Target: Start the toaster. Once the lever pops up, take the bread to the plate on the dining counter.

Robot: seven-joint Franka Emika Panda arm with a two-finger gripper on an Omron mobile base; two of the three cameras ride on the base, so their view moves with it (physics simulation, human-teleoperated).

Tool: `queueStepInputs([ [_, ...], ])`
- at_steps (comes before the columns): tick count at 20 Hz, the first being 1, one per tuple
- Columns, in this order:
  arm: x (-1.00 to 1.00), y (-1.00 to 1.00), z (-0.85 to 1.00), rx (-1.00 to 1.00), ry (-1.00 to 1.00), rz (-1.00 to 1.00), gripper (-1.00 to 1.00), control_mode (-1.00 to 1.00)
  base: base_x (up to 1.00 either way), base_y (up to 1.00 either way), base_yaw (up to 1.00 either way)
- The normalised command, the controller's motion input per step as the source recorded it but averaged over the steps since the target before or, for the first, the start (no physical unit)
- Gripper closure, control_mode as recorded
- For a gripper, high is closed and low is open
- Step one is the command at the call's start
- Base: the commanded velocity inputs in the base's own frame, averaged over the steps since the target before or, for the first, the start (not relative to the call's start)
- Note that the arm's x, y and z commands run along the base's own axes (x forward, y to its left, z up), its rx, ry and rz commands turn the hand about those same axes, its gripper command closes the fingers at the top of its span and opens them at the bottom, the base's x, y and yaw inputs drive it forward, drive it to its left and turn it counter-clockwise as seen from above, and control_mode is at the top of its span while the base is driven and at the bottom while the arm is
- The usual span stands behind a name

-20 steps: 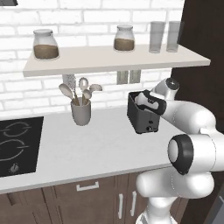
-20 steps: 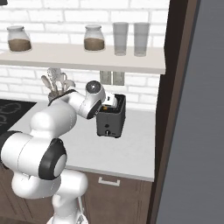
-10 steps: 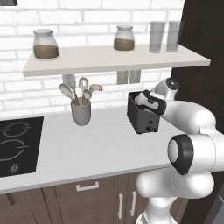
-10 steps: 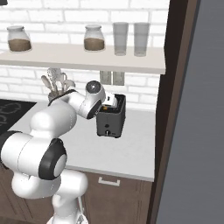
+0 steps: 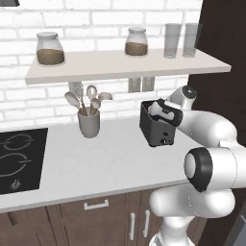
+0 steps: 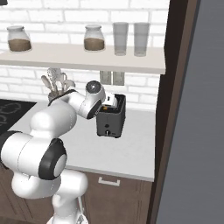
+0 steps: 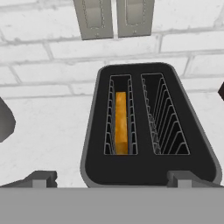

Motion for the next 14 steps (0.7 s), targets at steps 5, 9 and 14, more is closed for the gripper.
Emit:
queueStepInputs([
  [5, 0.0, 0.0, 0.0, 0.0, 0.0, 0.0, -1.0, -1.0, 0.0, 0.0, 0.0],
  [9, 0.0, 0.0, 0.0, 0.0, 0.0, 0.0, -1.0, -1.0, 0.0, 0.0, 0.0],
  [14, 0.0, 0.0, 0.0, 0.0, 0.0, 0.0, -1.0, -1.0, 0.0, 0.0, 0.0],
])
